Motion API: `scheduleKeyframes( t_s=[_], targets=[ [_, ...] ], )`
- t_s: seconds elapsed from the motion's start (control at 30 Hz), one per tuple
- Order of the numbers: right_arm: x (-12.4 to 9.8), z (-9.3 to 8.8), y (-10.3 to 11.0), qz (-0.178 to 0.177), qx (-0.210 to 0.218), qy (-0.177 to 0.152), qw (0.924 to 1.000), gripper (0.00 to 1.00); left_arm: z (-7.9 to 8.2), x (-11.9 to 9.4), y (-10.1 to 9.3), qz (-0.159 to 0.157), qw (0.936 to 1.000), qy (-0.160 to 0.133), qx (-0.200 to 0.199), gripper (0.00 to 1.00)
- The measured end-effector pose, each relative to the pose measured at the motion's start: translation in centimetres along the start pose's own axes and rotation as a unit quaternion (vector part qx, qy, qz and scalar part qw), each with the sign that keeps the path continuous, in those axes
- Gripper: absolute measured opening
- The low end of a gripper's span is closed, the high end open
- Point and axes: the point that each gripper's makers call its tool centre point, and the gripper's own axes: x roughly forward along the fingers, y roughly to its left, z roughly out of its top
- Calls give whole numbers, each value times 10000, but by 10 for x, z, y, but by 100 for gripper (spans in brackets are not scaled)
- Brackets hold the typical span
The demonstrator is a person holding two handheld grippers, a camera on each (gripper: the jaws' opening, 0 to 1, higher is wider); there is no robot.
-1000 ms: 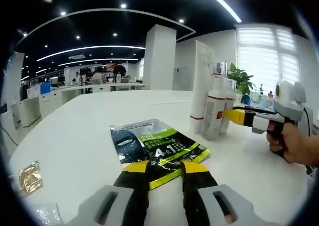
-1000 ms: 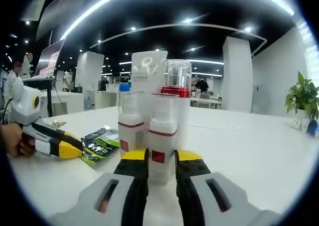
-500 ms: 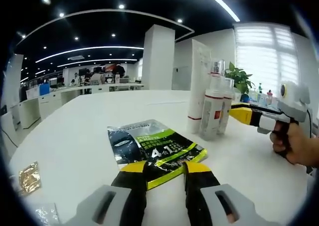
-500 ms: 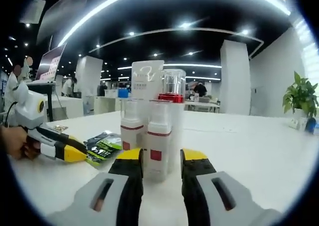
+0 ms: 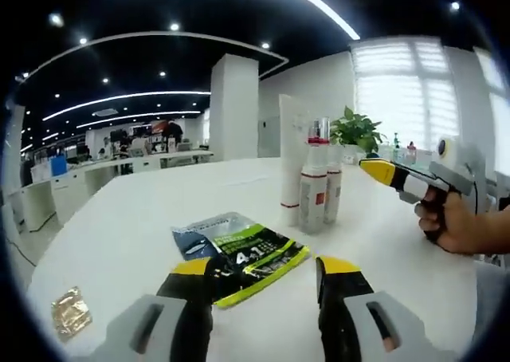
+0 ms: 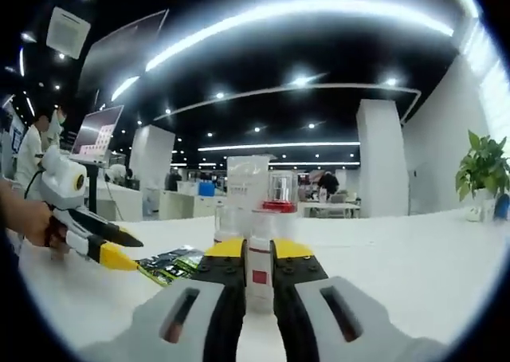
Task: Arrange the skincare products in the storage area until every visible bottle or jar stands upright without overlapping.
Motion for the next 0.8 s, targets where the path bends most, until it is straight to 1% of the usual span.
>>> scheduleKeyframes(
  t_s=[0.07, 0.13, 0.17, 0.2, 0.3, 0.37, 0.4, 0.47, 0.5, 0.53, 0.57, 0.63, 0.67, 0.73, 0.8],
  targets=[
    [0, 1, 0, 8, 19, -28, 10000, 12, 1, -19, 14, 48, 10000, 13, 53, 58],
    [0, 1, 0, 24, 52, -38, 10000, 12, 1, -34, 25, 3, 9999, 23, 115, 61],
    [0, 1, 0, 38, 78, -41, 10000, 12, -1, -43, 33, -60, 9997, 109, 226, 63],
    [0, 1, 1, 54, 80, -46, 9999, 12, -4, -49, 40, -61, 9992, 246, 311, 64],
    [0, 1, 4, 111, 114, -42, 9999, 12, -13, -66, 64, 59, 9961, 658, 589, 65],
    [1, 0, 6, 132, 130, -26, 9998, 12, -21, -75, 76, -11, 9933, 978, 624, 65],
    [1, 0, 7, 149, 134, -20, 9998, 12, -20, -75, 78, -10, 9931, 973, 658, 65],
    [2, 0, 11, 190, 66, -14, 9998, 12, -27, -78, 82, -160, 9892, 1205, 822, 63],
    [3, 0, 15, 294, 44, -1, 9996, 12, -28, -78, 82, -193, 9885, 1236, 852, 64],
    [3, 0, 16, 313, 36, -1, 9995, 12, -32, -78, 78, -391, 9851, 1391, 928, 65],
    [3, 0, 17, 338, 12, 0, 9994, 12, -35, -78, 77, -480, 9832, 1486, 948, 64],
    [4, -1, 20, 394, -13, 26, 9992, 12, -43, -79, 75, -699, 9772, 1729, 1017, 64],
    [4, 0, 21, 423, -15, 19, 9991, 12, -45, -77, 75, -729, 9764, 1767, 1004, 63],
    [4, 0, 21, 443, -22, 5, 9990, 12, -52, -78, 74, -903, 9706, 1969, 1051, 62],
    [4, 0, 21, 466, 29, -7, 9989, 12, -58, -79, 77, -972, 9664, 2130, 1060, 61]
  ],
)
